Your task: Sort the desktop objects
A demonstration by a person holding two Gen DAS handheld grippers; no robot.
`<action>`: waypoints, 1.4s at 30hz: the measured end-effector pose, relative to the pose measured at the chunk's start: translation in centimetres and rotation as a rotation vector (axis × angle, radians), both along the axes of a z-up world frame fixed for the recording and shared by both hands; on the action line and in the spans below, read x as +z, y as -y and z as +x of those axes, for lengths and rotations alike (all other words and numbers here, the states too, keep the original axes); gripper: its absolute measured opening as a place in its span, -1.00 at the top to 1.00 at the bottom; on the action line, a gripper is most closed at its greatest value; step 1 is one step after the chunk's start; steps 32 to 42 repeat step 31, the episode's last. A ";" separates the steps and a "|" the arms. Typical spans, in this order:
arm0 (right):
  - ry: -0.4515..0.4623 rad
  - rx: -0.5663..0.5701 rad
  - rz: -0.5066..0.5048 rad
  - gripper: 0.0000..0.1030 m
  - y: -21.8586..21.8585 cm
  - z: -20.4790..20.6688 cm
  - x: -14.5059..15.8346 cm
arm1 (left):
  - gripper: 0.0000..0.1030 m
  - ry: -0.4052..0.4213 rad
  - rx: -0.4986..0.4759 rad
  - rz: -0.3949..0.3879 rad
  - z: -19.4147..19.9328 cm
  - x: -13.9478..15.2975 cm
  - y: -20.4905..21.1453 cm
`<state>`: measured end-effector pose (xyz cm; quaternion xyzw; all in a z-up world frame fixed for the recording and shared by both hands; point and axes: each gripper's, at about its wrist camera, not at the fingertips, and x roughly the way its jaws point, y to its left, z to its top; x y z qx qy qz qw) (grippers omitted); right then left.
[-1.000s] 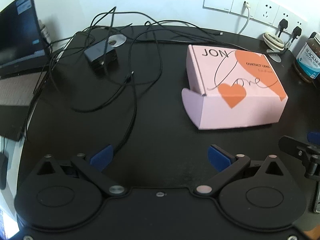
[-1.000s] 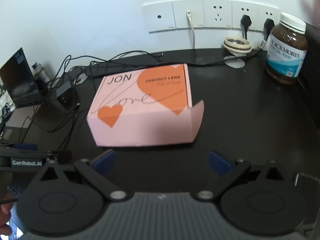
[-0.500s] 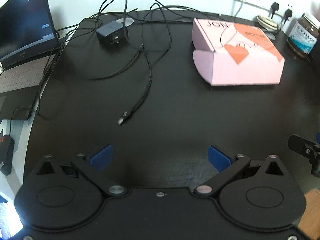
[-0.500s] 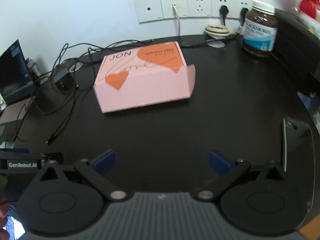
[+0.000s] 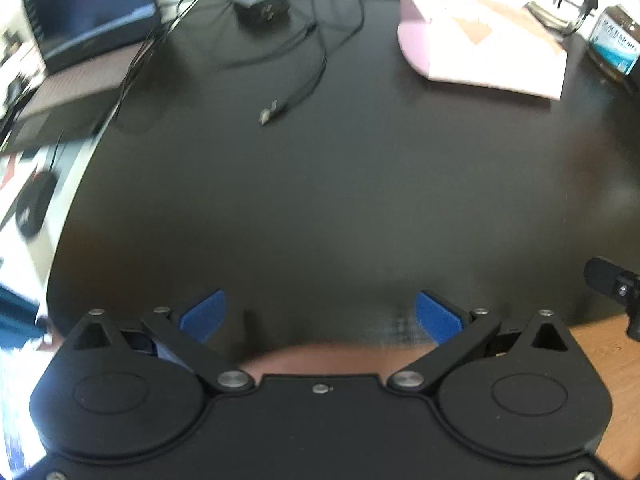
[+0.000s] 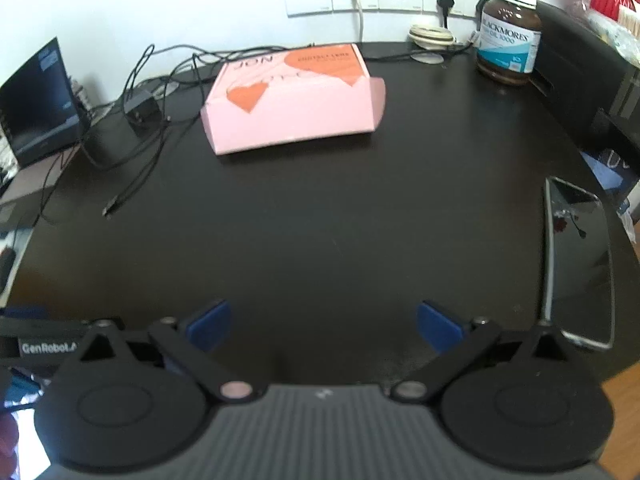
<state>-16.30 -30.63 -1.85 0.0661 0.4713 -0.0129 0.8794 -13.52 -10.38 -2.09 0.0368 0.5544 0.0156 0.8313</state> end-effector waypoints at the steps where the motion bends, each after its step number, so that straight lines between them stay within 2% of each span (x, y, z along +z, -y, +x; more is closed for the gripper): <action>1: -0.005 0.008 0.001 -0.93 0.3 -0.6 0.0 | -1.00 -0.005 0.011 0.005 -0.8 -0.1 0.2; 4: -0.032 0.036 0.021 -0.94 1.3 -2.6 -0.4 | -1.00 -0.022 0.034 0.018 -3.1 -0.4 0.9; 9: -0.144 0.120 0.038 -0.94 2.0 -5.6 -2.7 | -1.00 -0.098 0.086 0.022 -6.4 -2.1 1.6; 15: -0.247 0.094 0.058 -0.94 3.1 -7.4 -5.4 | -1.00 -0.171 0.125 0.042 -8.8 -3.7 1.7; 21: -0.265 0.102 0.054 -0.94 3.2 -8.1 -5.8 | -1.00 -0.180 0.129 0.031 -9.5 -3.7 2.3; 28: -0.240 0.116 0.060 -0.94 3.4 -7.9 -5.5 | -1.00 -0.157 0.098 0.041 -9.6 -3.5 3.7; 42: -0.250 0.109 0.068 -0.94 3.5 -7.5 -5.7 | -1.00 -0.151 0.111 0.034 -9.6 -3.6 3.4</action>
